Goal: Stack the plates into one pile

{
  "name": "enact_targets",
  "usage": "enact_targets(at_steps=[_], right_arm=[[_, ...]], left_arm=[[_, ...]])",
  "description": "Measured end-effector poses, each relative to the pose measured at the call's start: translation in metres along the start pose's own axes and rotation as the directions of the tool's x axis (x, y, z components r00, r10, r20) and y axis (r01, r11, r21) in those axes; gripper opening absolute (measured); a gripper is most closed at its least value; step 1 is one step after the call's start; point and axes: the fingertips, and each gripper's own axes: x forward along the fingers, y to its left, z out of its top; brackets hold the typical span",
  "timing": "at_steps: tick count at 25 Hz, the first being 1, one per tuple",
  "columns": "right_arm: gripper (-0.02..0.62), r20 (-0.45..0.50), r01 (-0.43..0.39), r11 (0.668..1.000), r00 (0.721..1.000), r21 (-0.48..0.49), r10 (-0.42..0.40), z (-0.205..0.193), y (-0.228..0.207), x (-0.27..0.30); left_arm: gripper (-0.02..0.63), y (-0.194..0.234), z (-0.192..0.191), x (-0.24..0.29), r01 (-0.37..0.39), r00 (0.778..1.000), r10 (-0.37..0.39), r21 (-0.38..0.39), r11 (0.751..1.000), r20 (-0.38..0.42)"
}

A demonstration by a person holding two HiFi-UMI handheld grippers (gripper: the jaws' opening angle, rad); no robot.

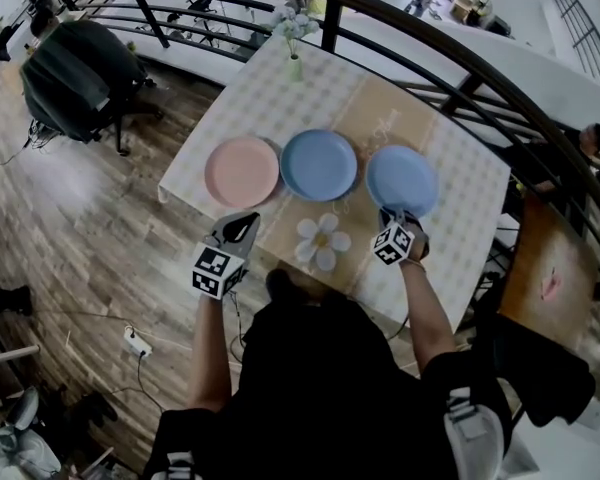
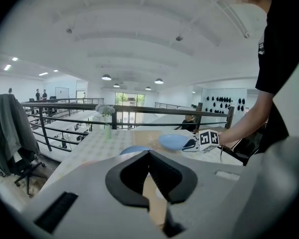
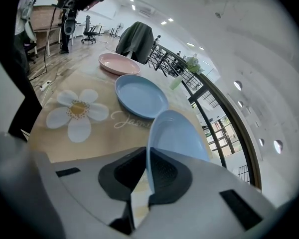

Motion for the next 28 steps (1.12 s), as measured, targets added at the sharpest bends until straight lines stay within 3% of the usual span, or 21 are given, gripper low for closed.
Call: enact_targets(at_steps=[20, 28], right_arm=[[0.02, 0.051, -0.029, 0.998, 0.998, -0.059, 0.032, 0.095, 0.027, 0.031], [0.02, 0.059, -0.032, 0.997, 0.998, -0.064, 0.036, 0.114, 0.04, 0.041]], left_arm=[[0.0, 0.06, -0.02, -0.022, -0.014, 1.0, 0.013, -0.018, 1.0, -0.015], [0.0, 0.074, -0.028, -0.03, -0.006, 1.0, 0.006, -0.018, 1.0, -0.021]])
